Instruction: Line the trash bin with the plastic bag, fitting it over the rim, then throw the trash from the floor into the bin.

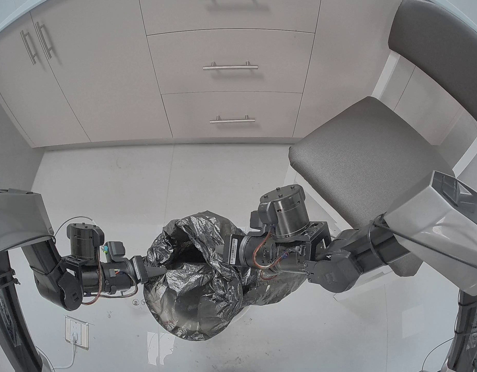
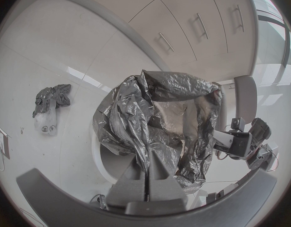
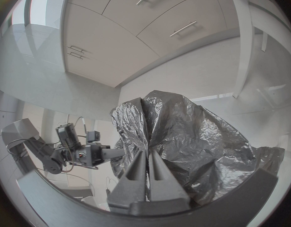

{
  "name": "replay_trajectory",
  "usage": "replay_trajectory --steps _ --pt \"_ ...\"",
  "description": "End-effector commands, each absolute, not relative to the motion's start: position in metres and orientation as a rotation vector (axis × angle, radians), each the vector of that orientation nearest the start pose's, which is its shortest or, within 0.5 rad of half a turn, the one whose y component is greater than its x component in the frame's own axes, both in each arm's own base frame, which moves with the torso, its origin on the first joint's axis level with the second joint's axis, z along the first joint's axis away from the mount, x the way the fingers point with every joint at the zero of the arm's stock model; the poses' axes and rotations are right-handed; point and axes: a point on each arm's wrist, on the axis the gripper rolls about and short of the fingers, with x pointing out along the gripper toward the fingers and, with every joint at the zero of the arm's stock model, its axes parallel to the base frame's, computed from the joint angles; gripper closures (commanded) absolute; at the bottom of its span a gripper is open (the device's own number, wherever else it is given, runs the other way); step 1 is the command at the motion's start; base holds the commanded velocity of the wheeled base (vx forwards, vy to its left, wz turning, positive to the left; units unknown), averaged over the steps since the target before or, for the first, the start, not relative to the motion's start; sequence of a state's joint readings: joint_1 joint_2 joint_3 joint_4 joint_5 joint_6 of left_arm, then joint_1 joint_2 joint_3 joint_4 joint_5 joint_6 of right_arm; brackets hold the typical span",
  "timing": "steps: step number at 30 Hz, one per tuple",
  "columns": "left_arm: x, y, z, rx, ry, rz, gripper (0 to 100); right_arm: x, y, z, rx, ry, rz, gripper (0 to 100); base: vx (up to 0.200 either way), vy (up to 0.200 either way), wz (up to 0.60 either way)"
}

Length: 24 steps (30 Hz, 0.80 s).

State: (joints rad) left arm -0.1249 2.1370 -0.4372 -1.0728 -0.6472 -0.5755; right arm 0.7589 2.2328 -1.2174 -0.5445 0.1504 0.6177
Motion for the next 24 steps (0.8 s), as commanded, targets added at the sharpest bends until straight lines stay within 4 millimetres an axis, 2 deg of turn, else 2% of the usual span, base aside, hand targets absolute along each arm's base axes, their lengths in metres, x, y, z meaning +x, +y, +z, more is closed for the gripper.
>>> replay_trajectory --steps 1,3,11,17,24 --pt "0.293 -0.052 0.009 -0.694 0.832 -0.552 100 0.318 0.299 0.068 0.411 0.730 0.678 100 0.000 0.000 0.00" --pt "0.289 -0.053 0.008 -0.695 0.844 -0.552 100 0.318 0.299 0.068 0.410 0.731 0.678 100 0.000 0.000 0.00" --pt "0.256 -0.048 0.006 -0.706 0.922 -0.524 100 0.325 0.299 0.062 0.407 0.727 0.659 100 0.000 0.000 0.00" --pt "0.247 -0.033 0.006 -0.615 0.886 -0.521 100 0.333 0.298 0.065 0.369 0.671 0.614 100 0.000 0.000 0.00" --pt "0.242 -0.032 0.003 -0.604 0.900 -0.521 100 0.337 0.296 0.064 0.353 0.659 0.607 100 0.000 0.000 0.00"
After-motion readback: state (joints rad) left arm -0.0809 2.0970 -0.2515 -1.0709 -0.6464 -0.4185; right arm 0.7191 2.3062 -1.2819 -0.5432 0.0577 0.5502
